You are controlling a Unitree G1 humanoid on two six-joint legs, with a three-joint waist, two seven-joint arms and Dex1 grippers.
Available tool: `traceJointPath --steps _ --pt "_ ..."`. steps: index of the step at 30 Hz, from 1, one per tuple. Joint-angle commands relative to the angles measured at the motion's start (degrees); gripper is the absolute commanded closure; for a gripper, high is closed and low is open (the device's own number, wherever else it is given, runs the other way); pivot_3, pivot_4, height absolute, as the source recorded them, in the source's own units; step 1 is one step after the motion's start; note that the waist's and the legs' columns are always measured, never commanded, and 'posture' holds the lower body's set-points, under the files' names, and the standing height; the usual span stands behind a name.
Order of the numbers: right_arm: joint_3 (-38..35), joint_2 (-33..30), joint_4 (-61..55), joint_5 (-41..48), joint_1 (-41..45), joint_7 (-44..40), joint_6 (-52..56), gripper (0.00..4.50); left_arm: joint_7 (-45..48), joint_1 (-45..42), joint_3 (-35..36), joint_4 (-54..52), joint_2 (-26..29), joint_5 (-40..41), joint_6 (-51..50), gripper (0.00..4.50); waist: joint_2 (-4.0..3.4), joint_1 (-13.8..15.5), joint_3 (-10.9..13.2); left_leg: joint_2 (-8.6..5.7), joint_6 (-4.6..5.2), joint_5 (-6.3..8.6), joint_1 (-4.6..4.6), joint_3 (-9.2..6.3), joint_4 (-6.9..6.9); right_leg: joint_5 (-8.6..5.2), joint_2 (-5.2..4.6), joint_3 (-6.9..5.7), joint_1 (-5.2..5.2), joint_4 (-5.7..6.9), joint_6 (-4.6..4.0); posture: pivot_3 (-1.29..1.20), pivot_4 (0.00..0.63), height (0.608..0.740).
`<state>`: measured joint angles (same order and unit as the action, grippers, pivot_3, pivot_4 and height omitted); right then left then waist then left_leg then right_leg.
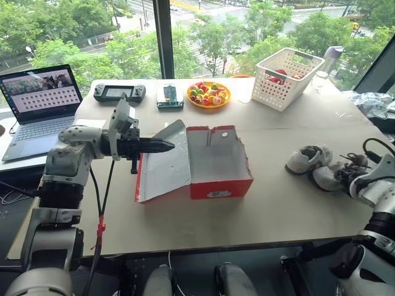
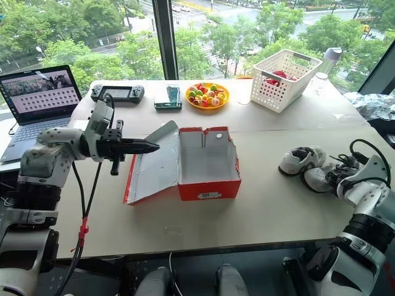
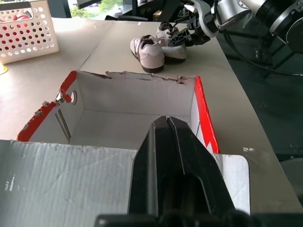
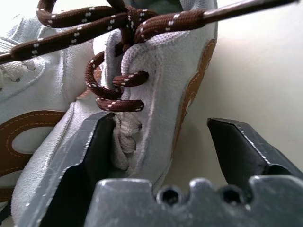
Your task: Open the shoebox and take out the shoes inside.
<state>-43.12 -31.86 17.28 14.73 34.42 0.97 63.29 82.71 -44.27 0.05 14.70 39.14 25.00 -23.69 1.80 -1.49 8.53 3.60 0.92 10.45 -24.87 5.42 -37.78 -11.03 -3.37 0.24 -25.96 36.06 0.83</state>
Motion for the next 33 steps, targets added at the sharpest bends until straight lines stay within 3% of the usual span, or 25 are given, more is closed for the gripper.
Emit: traceJointPath --steps 1,10,15,18,21,24,29,33 --pt "1.3 -3.6 -8.6 -0.1 -1.2 0.3 3.1 0.78 0.5 0.0 0.0 -1.5 0.8 0.0 1.0 4.5 -0.01 0.0 0.0 0.0 0.0 0.0 0.0 -0.01 0.01 0.0 0.0 0.01 -0.01 0.0 0.0 0.0 0.15 0.738" --pt "4.3 -11.2 -29.7 6.4 -2.5 -8.1 21.8 0.78 0.9 0.9 -0.6 -1.2 1.2 -0.6 1.8 4.5 -0.17 0.3 0.1 0.0 0.0 0.0 -0.07 0.0 0.05 0.0 0.0 0.12 -0.18 0.02 0.02 0.0 0.15 0.738" --pt "2.8 -12.4 -41.9 16.9 -4.0 -20.3 21.1 0.78 -8.7 4.3 3.8 0.0 0.8 -1.4 1.1 4.5 -0.17 0.3 0.1 -0.01 0.03 0.02 -0.05 0.01 0.06 -0.05 0.01 0.22 -0.21 0.01 -0.06 0.0 0.15 0.738" --pt "4.4 -11.6 -49.6 16.4 -12.5 -23.7 12.2 0.78 -20.9 6.9 10.2 0.8 -1.0 -1.5 0.7 4.5 -0.1 0.6 0.1 0.06 0.06 0.04 -0.07 -0.08 0.07 0.09 0.07 0.11 -0.19 -0.02 0.19 0.0 0.15 0.738" --pt "6.4 -3.7 -51.9 12.0 -16.3 -17.4 3.1 0.78 -35.3 11.0 17.7 -2.1 -4.0 -1.5 0.2 4.5 -0.03 0.7 0.1 0.12 0.08 0.06 -0.08 -0.15 0.06 0.06 0.08 0.01 -0.15 -0.05 0.19 0.0 0.15 0.738" --pt "15.0 0.7 -52.4 4.8 -21.1 -12.9 -7.7 0.78 -48.6 15.1 23.2 -5.3 -7.2 -3.5 0.4 4.5 -0.02 0.6 0.1 0.01 0.08 0.06 -0.07 -0.02 -0.02 0.15 -0.05 0.18 -0.16 -0.03 0.33 0.0 0.15 0.738" --pt "26.3 3.4 -45.1 -6.1 -26.4 -9.8 -25.0 0.78 -58.6 21.1 26.4 -10.4 -11.0 -3.4 -0.7 4.5 0.05 0.6 0.1 -0.02 0.06 0.06 -0.05 0.19 -0.04 0.15 -0.1 0.26 -0.15 -0.09 0.31 0.0 0.15 0.738" --pt "27.3 6.7 -40.0 -7.3 -29.7 -10.6 -37.9 0.78 -65.4 26.2 28.7 -11.2 -14.6 -4.7 2.9 4.5 0.06 0.8 0.1 -0.02 0.06 0.07 -0.06 0.58 -0.03 0.08 -0.11 0.24 -0.16 -0.12 0.17 0.0 0.15 0.738"
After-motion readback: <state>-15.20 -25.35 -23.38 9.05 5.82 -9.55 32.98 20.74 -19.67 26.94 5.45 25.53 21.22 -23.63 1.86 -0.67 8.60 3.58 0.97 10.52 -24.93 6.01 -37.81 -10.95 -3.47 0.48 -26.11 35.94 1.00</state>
